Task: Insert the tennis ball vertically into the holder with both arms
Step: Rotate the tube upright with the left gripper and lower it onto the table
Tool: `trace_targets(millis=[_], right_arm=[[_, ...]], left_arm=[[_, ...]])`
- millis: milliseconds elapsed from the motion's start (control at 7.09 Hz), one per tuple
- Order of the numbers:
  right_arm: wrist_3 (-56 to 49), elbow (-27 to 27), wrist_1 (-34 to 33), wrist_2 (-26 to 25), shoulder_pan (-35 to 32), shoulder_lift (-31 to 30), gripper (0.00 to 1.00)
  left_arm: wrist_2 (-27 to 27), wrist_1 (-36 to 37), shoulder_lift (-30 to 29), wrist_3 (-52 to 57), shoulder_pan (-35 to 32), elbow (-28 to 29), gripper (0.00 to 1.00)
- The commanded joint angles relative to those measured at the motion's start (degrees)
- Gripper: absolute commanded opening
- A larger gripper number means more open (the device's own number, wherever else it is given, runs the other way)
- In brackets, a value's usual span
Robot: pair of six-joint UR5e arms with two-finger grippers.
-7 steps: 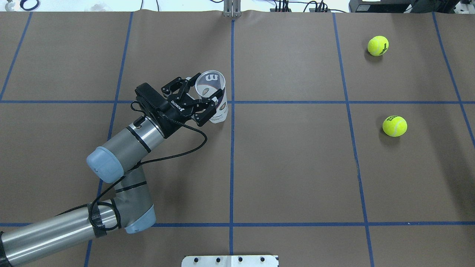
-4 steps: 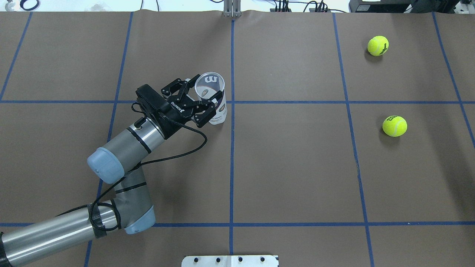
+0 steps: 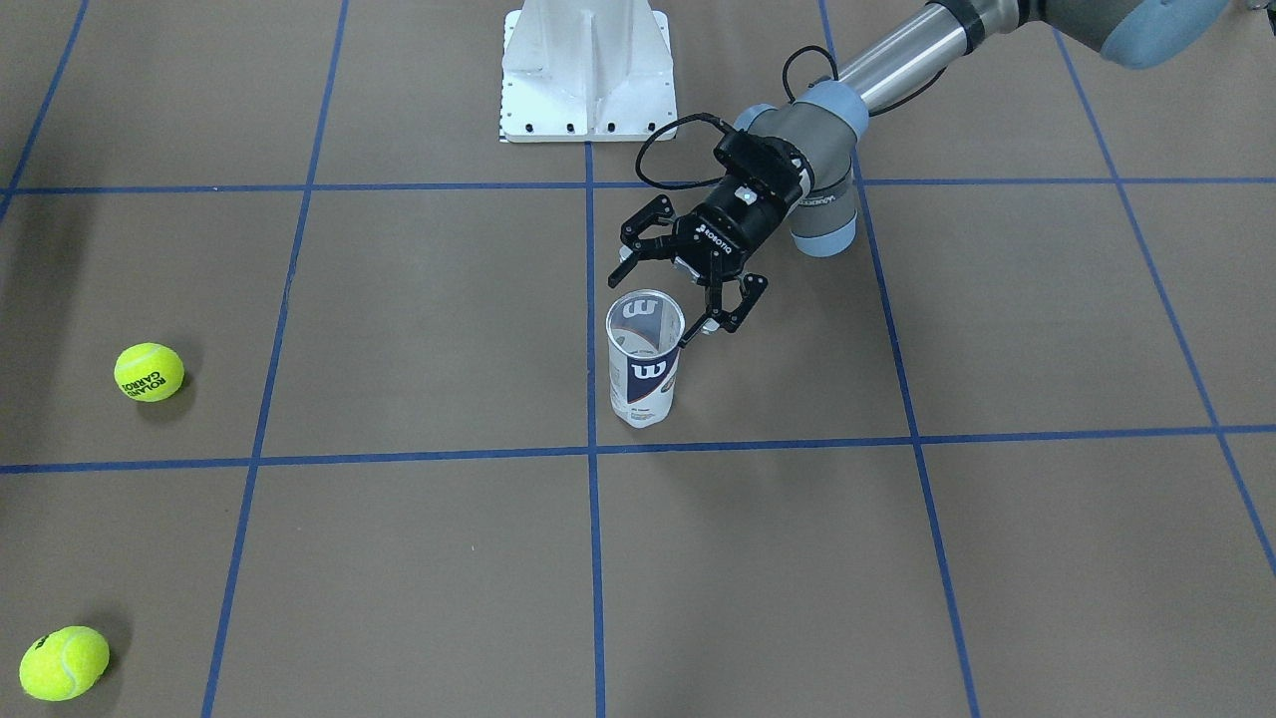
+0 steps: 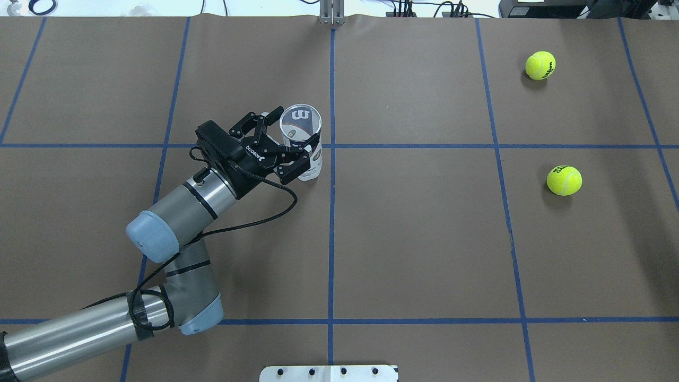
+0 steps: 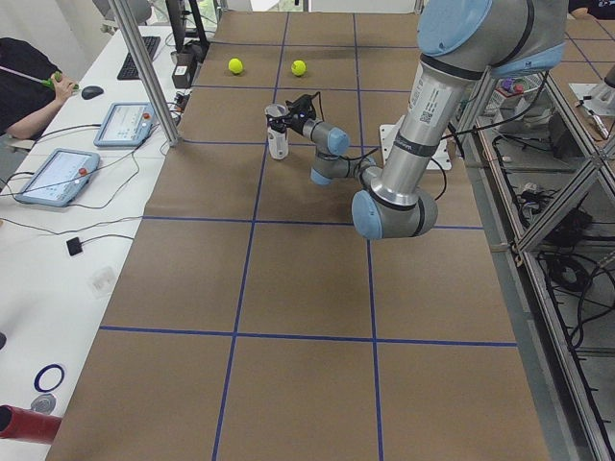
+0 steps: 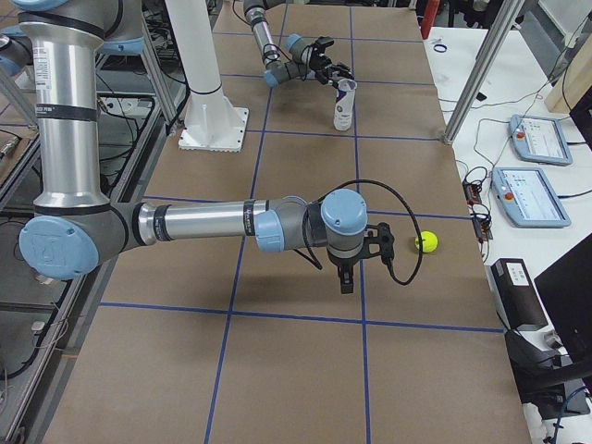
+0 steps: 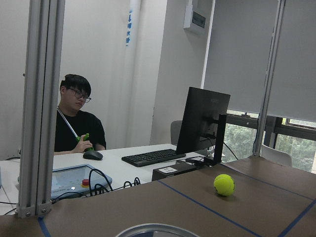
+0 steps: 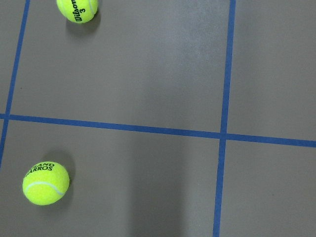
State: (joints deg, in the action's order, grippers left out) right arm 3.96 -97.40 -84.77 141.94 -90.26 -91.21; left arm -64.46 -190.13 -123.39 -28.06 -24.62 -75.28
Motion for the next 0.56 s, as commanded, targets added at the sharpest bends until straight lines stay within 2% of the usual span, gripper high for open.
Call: trace_targets(millis=[0,423], right_arm=[[0.0,0.0,-0.2,0.0,0.1,0.0,1.00],[0.0,-0.2,0.0,-0.1,0.1,0.2,1.00]], left_arm=[[-0.1,0.9,-0.7,-0.1,-0.7,-3.6,0.99],[-0.3,8.7,-0.7,-0.1,-3.6,-10.5,0.99]])
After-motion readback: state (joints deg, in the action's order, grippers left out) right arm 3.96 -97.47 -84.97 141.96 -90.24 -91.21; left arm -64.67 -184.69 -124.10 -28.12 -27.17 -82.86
